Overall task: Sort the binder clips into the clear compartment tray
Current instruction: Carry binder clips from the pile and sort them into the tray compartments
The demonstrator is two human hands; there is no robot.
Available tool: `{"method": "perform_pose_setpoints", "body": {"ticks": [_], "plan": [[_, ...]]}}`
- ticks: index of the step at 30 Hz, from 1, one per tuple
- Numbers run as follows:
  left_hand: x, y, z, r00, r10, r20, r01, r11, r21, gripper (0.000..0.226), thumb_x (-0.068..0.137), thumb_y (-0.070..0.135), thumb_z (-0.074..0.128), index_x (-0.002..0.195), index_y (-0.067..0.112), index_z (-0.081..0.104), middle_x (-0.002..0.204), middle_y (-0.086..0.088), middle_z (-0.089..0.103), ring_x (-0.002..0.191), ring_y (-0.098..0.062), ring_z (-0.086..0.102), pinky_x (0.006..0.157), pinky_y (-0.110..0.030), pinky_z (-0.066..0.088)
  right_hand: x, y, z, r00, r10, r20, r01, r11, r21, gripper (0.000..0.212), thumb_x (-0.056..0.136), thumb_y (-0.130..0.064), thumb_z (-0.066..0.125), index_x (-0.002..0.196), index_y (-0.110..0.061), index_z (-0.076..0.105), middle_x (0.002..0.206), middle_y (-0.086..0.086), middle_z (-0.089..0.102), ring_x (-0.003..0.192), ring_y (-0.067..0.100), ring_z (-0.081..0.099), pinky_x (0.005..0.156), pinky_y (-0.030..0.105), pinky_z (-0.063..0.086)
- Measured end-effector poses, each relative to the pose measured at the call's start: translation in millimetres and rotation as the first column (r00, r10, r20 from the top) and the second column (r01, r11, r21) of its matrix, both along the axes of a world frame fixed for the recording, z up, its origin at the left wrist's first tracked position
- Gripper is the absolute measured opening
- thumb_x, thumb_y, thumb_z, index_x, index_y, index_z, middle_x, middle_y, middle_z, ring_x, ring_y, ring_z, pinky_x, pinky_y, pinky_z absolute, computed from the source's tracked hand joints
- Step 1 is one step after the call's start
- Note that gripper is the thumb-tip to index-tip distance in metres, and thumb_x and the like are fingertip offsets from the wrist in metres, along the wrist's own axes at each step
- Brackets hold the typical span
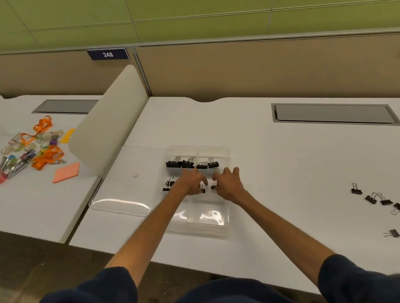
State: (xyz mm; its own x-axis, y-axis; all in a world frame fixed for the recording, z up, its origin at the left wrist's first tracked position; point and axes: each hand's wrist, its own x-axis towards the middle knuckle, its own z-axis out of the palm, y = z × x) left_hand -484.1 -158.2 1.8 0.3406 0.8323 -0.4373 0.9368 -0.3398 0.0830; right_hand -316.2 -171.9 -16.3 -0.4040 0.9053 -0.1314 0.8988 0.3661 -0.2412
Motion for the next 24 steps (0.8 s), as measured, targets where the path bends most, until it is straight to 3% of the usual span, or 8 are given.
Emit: {"method": "perform_pose_setpoints", "body": {"ticks": [7,15,21,24], "plan": [[0.6,8.5,2.2,0.994,-0.076,-0.075,0.07,0.994,-0.083,0.015,0.092,0.033,0.059,0.102,0.031,0.07,0.112,0.002,0.065,0.129,-0.017,0.034,0.108,-0.059,0.017,-5.2,7.5,3.2,0.996,0.024,0.09,-0.012,0.991,-0.134,0.016,0.089,-0.028,0.059,0.101,-0.029,0.069,0.101,0.001,0.066,0.119,0.022,0.039,0.101,0.049,0.019],[2.5,7.7,11.1,0.986,-0.101,-0.131,0.091,0.992,-0.086,0.016,0.093,0.022,0.058,0.106,0.025,0.067,0.099,0.004,0.069,0.109,-0.014,0.055,0.111,-0.051,0.015,-9.1,4.9,16.3,0.984,0.132,0.122,-0.091,0.952,-0.292,0.036,0.092,-0.018,0.044,0.11,-0.038,0.068,0.109,-0.007,0.066,0.121,0.021,0.035,0.106,0.054,0.016],[7.7,0.9,16.8,0.999,-0.026,-0.048,0.027,0.999,0.02,0.017,0.09,0.011,0.056,0.102,0.018,0.065,0.099,0.0,0.069,0.104,-0.019,0.058,0.11,-0.051,0.016,-2.6,-2.0,13.1,0.993,0.02,-0.12,-0.038,0.988,-0.152,0.034,0.087,-0.011,0.048,0.095,-0.031,0.074,0.088,-0.011,0.068,0.113,0.019,0.042,0.095,0.045,0.022],[7.5,-1.7,15.8,1.0,0.011,0.018,-0.013,0.991,0.13,0.021,0.088,0.011,0.051,0.102,0.02,0.064,0.097,-0.001,0.07,0.102,-0.021,0.059,0.106,-0.049,0.023,3.6,-7.2,11.9,0.968,-0.019,-0.249,0.006,0.999,-0.053,0.034,0.085,-0.005,0.048,0.093,-0.026,0.075,0.09,-0.007,0.067,0.115,0.019,0.041,0.094,0.041,0.022]]}}
